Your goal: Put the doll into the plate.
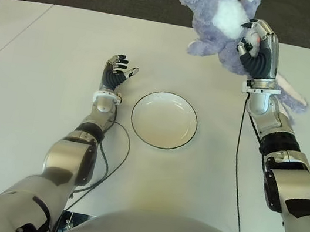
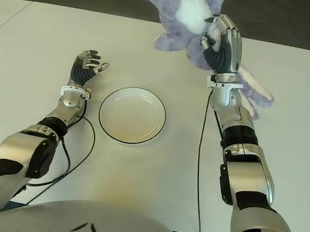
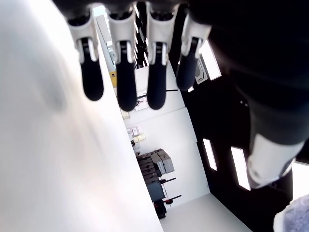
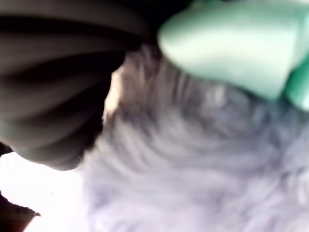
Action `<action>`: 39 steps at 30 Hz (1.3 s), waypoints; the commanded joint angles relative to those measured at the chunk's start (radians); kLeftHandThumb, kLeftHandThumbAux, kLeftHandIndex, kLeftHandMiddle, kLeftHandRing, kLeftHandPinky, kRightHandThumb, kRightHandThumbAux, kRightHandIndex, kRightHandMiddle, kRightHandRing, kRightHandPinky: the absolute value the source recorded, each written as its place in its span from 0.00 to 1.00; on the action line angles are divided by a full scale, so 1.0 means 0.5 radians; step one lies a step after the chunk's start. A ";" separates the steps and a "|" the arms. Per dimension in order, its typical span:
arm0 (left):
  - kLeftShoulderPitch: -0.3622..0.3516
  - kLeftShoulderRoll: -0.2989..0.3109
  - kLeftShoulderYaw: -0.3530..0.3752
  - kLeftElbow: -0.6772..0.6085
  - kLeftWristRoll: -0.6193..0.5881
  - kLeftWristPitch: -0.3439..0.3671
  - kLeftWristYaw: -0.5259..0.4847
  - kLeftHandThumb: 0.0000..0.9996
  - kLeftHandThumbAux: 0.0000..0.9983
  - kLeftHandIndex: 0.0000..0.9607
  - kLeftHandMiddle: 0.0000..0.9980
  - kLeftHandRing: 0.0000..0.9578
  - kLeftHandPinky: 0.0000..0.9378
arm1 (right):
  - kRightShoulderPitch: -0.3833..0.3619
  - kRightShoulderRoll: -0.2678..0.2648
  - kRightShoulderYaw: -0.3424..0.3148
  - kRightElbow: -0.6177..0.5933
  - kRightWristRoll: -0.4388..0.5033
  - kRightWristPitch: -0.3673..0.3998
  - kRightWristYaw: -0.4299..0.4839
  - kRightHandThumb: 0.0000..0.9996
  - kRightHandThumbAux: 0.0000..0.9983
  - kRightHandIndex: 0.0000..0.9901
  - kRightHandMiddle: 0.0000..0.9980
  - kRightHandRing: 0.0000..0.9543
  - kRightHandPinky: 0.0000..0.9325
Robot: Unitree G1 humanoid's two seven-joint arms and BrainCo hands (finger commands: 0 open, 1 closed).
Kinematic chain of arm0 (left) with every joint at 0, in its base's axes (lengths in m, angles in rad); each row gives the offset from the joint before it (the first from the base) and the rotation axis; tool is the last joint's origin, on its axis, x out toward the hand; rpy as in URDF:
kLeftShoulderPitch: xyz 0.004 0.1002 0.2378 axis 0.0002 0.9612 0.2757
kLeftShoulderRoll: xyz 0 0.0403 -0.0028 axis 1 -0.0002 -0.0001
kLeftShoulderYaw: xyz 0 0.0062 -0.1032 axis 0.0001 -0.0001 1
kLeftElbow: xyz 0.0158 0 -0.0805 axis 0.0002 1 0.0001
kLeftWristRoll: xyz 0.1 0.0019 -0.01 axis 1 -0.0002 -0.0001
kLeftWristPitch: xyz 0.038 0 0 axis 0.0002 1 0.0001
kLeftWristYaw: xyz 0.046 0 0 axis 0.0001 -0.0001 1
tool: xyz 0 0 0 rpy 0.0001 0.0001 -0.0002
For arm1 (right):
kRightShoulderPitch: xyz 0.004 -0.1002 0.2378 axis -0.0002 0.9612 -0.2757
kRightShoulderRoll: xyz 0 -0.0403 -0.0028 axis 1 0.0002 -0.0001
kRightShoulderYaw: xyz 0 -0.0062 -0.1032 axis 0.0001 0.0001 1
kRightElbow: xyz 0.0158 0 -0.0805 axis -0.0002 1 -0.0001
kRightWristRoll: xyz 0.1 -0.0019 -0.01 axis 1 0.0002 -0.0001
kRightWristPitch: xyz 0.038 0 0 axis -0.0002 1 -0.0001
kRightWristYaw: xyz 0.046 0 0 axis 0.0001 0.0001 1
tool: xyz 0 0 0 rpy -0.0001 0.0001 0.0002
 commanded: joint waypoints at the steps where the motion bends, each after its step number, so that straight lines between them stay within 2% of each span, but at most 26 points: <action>1: 0.402 -0.146 -0.022 0.255 0.010 0.229 -0.006 0.00 0.67 0.27 0.32 0.34 0.34 | 0.177 0.009 0.016 -0.356 -0.097 0.029 0.036 0.71 0.71 0.44 0.88 0.93 0.96; 6: 0.400 -0.143 -0.035 0.256 0.023 0.239 0.005 0.00 0.67 0.27 0.32 0.34 0.33 | 0.363 0.081 0.072 -0.688 -0.188 0.046 0.065 0.71 0.71 0.44 0.88 0.93 0.96; 11: 0.400 -0.143 -0.041 0.256 0.032 0.240 0.009 0.00 0.66 0.27 0.32 0.34 0.33 | 0.450 0.108 0.111 -0.813 -0.237 0.002 0.095 0.71 0.71 0.44 0.88 0.93 0.96; 14: 0.400 -0.142 -0.042 0.256 0.035 0.238 0.017 0.00 0.66 0.27 0.32 0.34 0.34 | 0.509 0.107 0.163 -0.878 -0.257 -0.073 0.142 0.71 0.71 0.44 0.88 0.93 0.96; 21: 0.400 -0.144 -0.043 0.257 0.034 0.245 0.020 0.00 0.67 0.26 0.32 0.35 0.35 | 0.634 0.089 0.222 -0.971 -0.205 -0.210 0.278 0.71 0.71 0.44 0.89 0.94 0.95; 27: 0.401 -0.147 -0.045 0.257 0.034 0.246 0.025 0.00 0.67 0.26 0.32 0.35 0.35 | 0.765 0.056 0.254 -1.087 -0.057 -0.255 0.513 0.72 0.71 0.44 0.90 0.94 0.94; 32: 0.397 -0.150 -0.050 0.255 0.040 0.234 0.037 0.00 0.67 0.27 0.32 0.34 0.34 | 0.875 0.025 0.273 -1.239 0.094 -0.171 0.780 0.72 0.71 0.44 0.90 0.93 0.94; 39: 0.396 -0.151 -0.053 0.256 0.042 0.248 0.038 0.00 0.69 0.28 0.34 0.35 0.32 | 1.004 0.034 0.257 -1.342 0.147 -0.087 0.991 0.72 0.71 0.44 0.90 0.93 0.94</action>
